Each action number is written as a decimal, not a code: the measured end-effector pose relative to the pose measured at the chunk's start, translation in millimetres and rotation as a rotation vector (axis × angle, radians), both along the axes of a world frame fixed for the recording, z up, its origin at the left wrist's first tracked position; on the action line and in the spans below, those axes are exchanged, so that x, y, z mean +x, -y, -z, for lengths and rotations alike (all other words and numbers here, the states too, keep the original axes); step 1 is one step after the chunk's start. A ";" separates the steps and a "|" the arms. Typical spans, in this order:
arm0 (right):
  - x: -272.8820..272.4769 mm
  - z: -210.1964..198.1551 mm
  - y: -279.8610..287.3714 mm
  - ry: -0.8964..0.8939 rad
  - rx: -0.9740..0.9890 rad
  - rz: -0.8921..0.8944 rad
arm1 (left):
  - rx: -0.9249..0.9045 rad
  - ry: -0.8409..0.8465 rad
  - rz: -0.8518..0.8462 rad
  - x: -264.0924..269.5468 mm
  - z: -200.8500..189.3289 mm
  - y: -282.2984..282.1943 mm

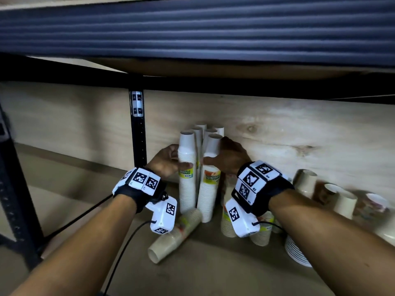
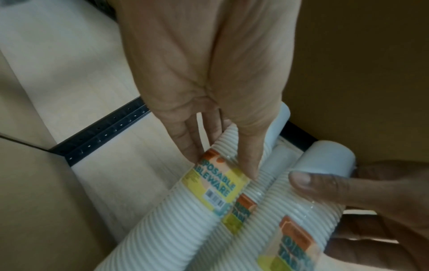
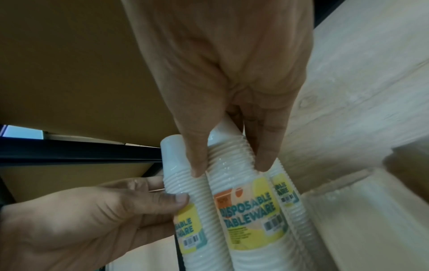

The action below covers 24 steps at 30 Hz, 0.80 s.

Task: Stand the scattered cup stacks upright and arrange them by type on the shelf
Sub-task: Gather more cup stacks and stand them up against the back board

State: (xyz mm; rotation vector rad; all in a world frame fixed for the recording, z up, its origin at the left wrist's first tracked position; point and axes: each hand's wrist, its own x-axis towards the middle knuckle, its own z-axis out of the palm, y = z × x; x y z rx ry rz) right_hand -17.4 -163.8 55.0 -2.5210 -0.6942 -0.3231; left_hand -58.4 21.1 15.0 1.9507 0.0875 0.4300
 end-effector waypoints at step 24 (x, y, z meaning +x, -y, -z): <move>-0.1 6.4 -1.0 -0.059 -0.089 0.059 | 0.053 -0.056 0.031 14.5 25.2 -7.2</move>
